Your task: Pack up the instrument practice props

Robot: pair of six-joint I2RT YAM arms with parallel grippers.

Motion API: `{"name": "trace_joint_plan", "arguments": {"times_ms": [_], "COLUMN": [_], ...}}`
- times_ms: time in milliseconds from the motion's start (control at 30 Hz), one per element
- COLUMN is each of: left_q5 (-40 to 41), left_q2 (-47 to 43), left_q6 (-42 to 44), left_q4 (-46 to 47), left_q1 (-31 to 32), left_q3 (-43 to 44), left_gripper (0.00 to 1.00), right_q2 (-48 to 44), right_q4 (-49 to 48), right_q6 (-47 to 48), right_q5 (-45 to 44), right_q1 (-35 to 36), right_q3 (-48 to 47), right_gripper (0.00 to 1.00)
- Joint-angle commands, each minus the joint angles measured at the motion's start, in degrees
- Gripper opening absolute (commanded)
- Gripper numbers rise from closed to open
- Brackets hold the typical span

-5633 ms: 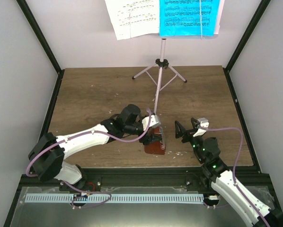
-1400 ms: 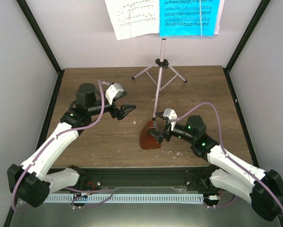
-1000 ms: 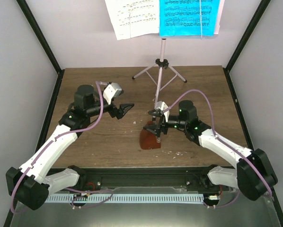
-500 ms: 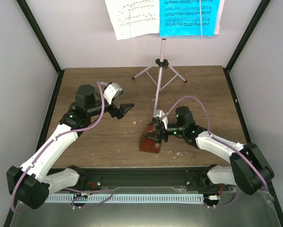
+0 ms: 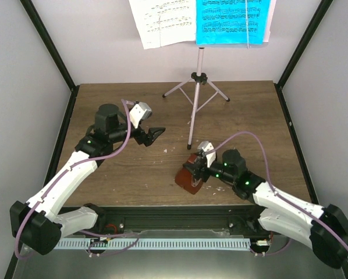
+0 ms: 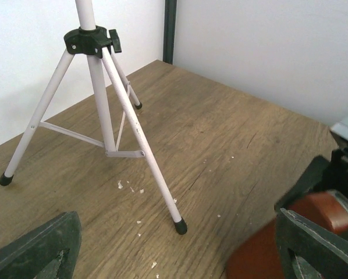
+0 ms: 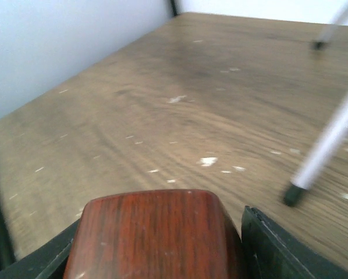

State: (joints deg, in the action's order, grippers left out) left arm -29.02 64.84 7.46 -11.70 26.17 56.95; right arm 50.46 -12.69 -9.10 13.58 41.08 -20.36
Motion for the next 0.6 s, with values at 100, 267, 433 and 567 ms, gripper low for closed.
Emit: {"name": "trace_joint_plan", "arguments": {"times_ms": [100, 267, 433, 567], "left_q5": [-0.4, -0.2, -0.2, -0.2], "left_q2": [0.6, 0.5, 0.5, 0.5], "left_q6": [0.1, 0.1, 0.0, 0.0], "left_q4": [0.1, 0.1, 0.2, 0.3], "left_q1": [-0.1, -0.1, -0.1, -0.1], "left_q3": [0.5, 0.5, 0.4, 0.4], "left_gripper": [0.92, 0.92, 0.92, 0.92], "right_q2": [-7.9, -6.1, -2.4, 2.3], "right_q4": [11.2, 8.5, 3.6, -1.4], "right_q6": [-12.7, -15.3, -13.3, -10.6], "right_q5": [-31.6, -40.7, -47.1, -47.3], "right_q1": [-0.1, -0.1, -1.1, -4.8], "right_q3": [3.0, 4.7, 4.1, 2.4], "right_gripper": [0.58, 0.59, 0.6, 0.61]}}
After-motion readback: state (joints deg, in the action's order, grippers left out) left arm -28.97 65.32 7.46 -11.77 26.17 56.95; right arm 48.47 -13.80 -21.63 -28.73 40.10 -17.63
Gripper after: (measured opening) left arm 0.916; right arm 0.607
